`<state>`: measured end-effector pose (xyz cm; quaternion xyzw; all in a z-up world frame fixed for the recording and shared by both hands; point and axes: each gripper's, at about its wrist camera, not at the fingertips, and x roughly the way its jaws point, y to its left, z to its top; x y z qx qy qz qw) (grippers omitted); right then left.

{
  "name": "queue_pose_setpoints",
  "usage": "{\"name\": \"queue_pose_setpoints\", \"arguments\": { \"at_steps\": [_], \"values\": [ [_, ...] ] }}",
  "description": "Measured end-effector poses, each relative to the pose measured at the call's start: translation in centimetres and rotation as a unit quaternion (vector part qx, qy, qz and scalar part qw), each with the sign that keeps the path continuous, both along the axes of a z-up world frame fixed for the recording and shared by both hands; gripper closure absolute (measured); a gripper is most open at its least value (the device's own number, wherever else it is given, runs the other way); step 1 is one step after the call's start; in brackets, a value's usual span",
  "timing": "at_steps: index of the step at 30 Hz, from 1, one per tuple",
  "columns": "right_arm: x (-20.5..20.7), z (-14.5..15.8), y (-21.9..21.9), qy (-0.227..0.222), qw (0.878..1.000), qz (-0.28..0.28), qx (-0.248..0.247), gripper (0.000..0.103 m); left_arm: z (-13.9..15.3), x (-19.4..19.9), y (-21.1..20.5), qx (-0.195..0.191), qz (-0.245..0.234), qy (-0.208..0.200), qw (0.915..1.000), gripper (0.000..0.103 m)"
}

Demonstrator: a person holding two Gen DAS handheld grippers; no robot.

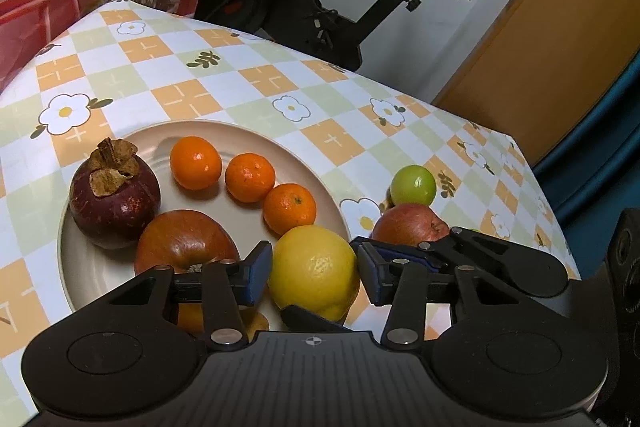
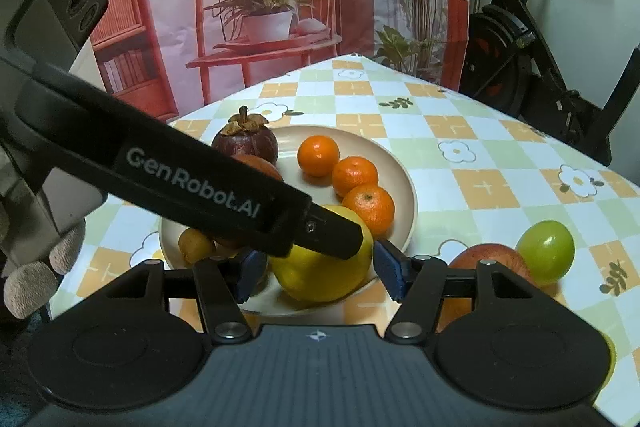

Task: Organize fruits

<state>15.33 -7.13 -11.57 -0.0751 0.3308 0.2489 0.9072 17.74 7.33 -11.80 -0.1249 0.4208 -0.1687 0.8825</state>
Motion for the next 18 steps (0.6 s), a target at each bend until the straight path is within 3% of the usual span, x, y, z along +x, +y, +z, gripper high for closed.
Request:
{"name": "queue_pose_setpoints", "arguments": {
  "at_steps": [10,18],
  "values": [
    [-1.7,1.1,-1.2,-0.021,1.0,0.0,-0.009,0.041,2.2,-1.3,-0.8,0.016,0.008,-0.04,0.999,0.053],
    [-4.3,2.2,-4.9,-0.059,0.997,-0.046,0.023,0.038,3.5,-2.9,-2.9,0.044,0.005,-0.079,0.9959,0.049]
  ]
}}
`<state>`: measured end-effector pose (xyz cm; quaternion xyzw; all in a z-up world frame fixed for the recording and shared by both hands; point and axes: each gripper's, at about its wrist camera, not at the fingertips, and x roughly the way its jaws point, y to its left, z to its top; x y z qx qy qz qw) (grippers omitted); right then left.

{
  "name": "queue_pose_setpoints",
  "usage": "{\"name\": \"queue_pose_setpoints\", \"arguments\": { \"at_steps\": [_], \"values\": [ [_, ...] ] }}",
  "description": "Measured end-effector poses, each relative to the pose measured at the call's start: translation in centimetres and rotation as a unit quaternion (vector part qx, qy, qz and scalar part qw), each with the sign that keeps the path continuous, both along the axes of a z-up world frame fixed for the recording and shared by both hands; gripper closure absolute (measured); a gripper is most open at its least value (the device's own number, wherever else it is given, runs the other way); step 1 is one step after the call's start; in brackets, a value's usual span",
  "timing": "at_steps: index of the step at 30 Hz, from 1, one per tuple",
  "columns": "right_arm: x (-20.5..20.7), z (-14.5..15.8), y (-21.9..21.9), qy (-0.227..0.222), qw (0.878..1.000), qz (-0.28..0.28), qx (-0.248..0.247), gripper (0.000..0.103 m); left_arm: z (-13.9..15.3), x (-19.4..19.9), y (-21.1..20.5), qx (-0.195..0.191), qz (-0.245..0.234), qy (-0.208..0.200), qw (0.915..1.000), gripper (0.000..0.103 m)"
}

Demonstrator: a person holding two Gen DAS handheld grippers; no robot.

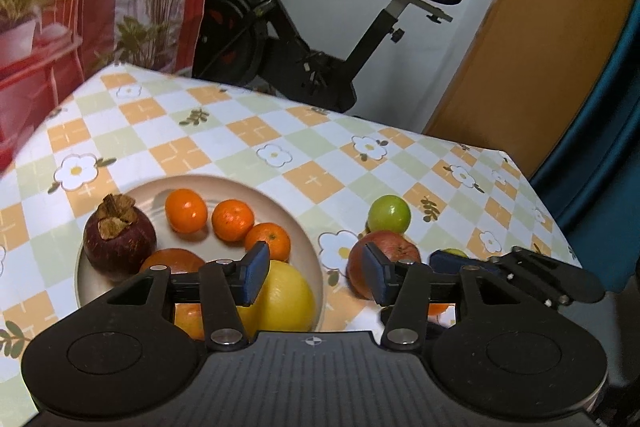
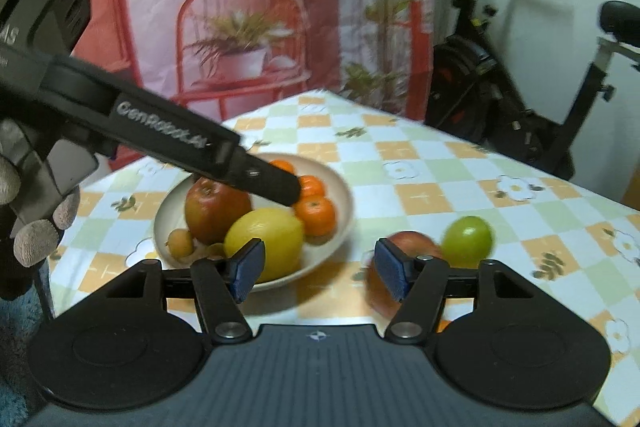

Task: Organize fruits

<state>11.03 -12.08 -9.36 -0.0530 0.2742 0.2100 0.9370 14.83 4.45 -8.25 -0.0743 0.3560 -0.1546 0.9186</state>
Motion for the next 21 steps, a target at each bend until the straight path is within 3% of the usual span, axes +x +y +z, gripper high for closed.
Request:
{"name": "queue_pose_setpoints", "arguments": {
  "at_steps": [11,21],
  "values": [
    [-2.7,0.7,-5.2,-0.037,0.996,-0.069,0.042,0.036,0.4,-2.4,-3.4,0.037,-0.003,-0.048,0.9981,0.048],
    [-4.2,-0.8,-8.1,-0.048,0.991,-0.114,0.054,0.035,-0.4,-3.8,-5.4,0.048,-0.014,-0.06,0.9969,0.048]
  ]
}}
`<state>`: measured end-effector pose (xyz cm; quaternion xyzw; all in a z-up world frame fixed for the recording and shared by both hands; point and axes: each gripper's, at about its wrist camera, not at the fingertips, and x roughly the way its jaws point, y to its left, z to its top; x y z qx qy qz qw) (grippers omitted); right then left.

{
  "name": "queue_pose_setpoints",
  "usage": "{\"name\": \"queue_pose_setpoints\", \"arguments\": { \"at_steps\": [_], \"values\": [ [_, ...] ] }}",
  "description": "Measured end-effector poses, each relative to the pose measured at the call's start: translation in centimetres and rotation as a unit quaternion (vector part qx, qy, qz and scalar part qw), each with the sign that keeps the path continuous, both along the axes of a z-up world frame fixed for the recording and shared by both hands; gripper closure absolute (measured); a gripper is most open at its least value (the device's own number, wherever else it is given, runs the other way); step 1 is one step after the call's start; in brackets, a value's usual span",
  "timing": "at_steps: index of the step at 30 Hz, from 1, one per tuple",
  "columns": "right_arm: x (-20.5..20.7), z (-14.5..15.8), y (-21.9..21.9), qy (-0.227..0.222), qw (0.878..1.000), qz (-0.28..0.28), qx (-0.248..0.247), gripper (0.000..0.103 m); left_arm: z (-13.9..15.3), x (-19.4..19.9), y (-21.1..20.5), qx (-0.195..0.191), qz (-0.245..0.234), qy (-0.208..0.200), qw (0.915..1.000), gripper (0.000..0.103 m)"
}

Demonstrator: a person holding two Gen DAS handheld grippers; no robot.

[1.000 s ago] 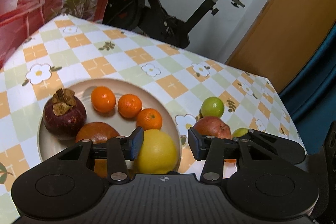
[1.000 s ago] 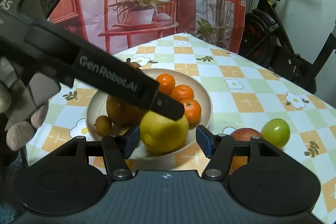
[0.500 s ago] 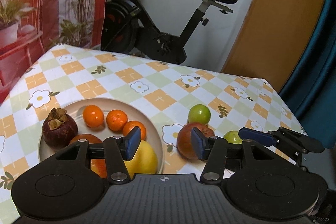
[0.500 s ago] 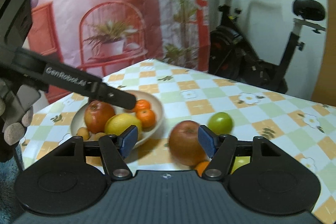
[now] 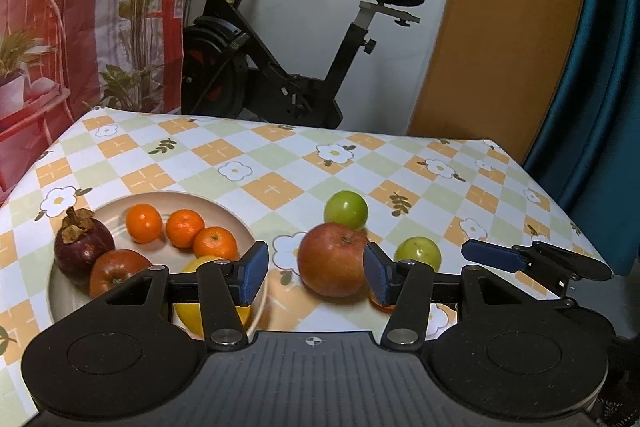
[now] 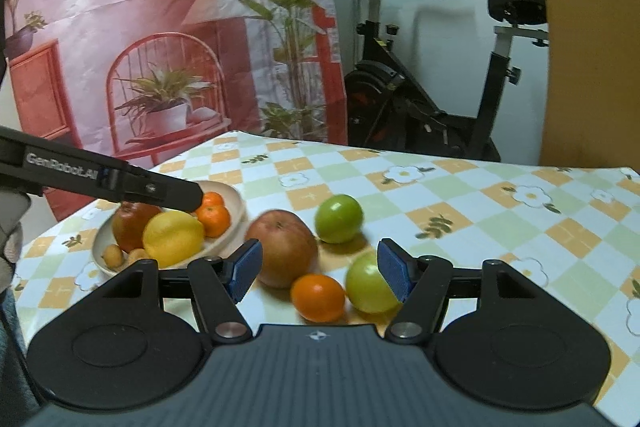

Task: Organize fruits

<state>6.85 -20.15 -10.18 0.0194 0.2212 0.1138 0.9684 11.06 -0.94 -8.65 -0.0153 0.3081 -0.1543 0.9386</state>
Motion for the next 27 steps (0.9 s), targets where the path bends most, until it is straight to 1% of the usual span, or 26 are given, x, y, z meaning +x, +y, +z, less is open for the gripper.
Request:
{"name": "queue_pose_setpoints", "arguments": {
  "at_steps": [5,10,17,25,26,27],
  "values": [
    [0.0,-1.0,-1.1,0.011,1.0,-0.019,0.011,0.035,-0.2,-0.2,0.1,0.006,0.001,-0.002,1.0,0.048],
    [-0.1,-1.5,-1.7,0.016,0.999,-0.033,0.025,0.035,-0.3,-0.4,0.5,0.002,0.012,-0.002,0.9999,0.048],
    [-0.4,-1.8,-1.7,0.021,0.999,-0.029,0.031,0.035,-0.6,-0.6,1.5,-0.01,0.031,0.003,0.9995,0.048],
    [-0.4,-2.0,-1.9,0.03,0.998,-0.027,0.041,0.035,-1.0,-0.6,1.3,-0.017,0.027,0.008,0.9995,0.048],
    [-0.3,-2.0,-1.7,0.033,0.998,-0.023,0.04,0.035,-1.0,-0.5,1.3,-0.018,0.026,0.01,0.9995,0.048],
    [-0.2,-1.9,-1.5,0.036,0.999,-0.017,0.037,0.04,-1.1,-0.5,1.3,-0.02,0.023,0.011,0.9995,0.048]
  ]
}}
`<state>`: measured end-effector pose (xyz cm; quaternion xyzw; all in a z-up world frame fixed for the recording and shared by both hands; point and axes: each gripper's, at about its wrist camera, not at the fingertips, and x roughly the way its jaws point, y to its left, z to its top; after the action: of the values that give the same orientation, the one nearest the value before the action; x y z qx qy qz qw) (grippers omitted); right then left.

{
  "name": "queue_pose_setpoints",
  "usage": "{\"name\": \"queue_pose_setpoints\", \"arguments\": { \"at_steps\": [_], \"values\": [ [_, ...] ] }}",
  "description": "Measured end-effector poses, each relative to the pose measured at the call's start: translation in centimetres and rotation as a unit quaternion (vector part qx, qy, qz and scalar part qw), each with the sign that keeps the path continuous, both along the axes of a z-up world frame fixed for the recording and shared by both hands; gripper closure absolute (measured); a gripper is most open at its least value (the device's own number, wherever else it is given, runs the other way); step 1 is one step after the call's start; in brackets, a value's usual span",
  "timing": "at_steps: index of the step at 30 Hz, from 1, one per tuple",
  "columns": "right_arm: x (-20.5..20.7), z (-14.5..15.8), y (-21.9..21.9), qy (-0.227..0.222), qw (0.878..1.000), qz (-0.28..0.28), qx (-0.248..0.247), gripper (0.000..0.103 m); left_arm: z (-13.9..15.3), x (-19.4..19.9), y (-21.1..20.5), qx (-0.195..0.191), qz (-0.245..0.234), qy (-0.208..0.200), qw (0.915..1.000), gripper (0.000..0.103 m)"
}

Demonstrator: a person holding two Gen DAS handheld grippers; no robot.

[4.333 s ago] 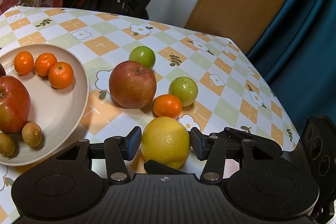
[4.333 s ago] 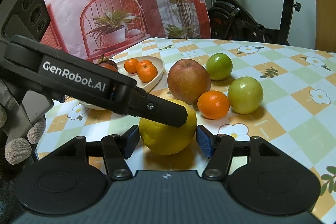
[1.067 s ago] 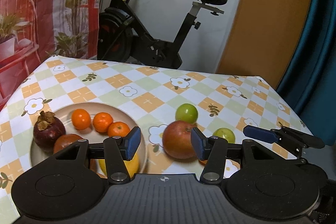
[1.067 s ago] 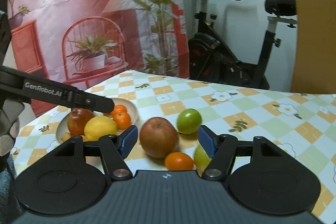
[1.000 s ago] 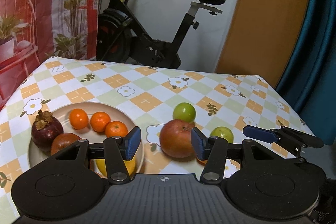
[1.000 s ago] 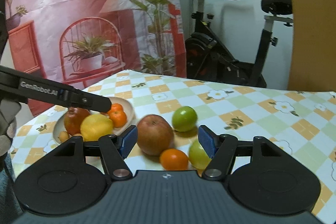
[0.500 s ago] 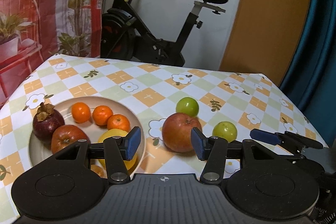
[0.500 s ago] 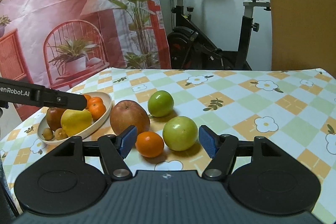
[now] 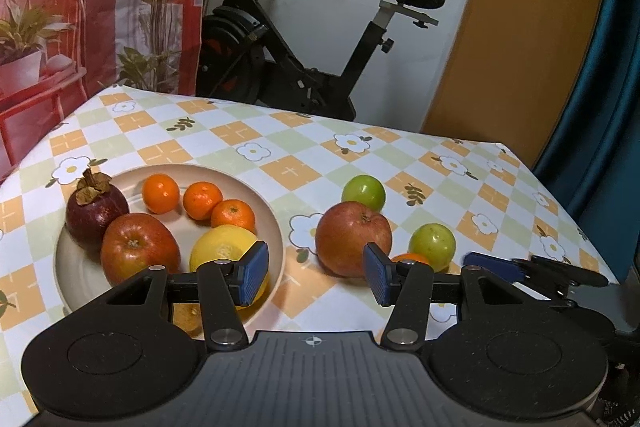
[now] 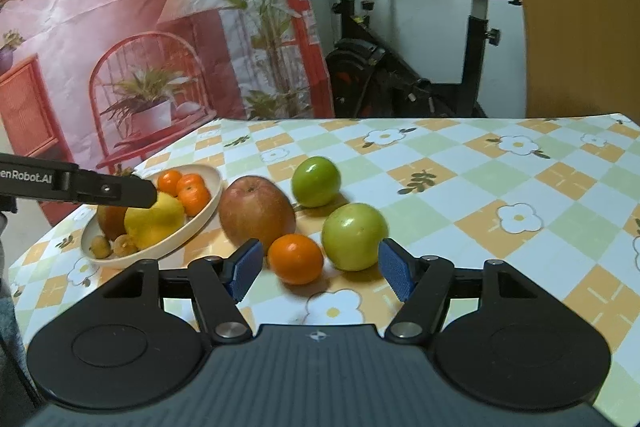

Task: Organize fruits

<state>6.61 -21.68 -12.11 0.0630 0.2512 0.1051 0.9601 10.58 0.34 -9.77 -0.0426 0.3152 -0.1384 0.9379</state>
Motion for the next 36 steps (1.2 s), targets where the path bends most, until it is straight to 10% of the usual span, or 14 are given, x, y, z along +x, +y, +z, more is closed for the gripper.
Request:
{"name": "queue_pose_setpoints", "arguments": {
  "at_steps": [6,36],
  "values": [
    [0.9,0.7,2.1,-0.004,0.998,0.052,-0.046,0.055,-0.3,0.1,-0.2,-0.005,-0.005,0.002,1.0,0.049],
    [3.0,-1.0,5.0,0.056,0.99,0.106,-0.07,0.053,-3.0,2.6,-2.1,-0.042,-0.056,0.077,0.9946,0.05]
  ]
}}
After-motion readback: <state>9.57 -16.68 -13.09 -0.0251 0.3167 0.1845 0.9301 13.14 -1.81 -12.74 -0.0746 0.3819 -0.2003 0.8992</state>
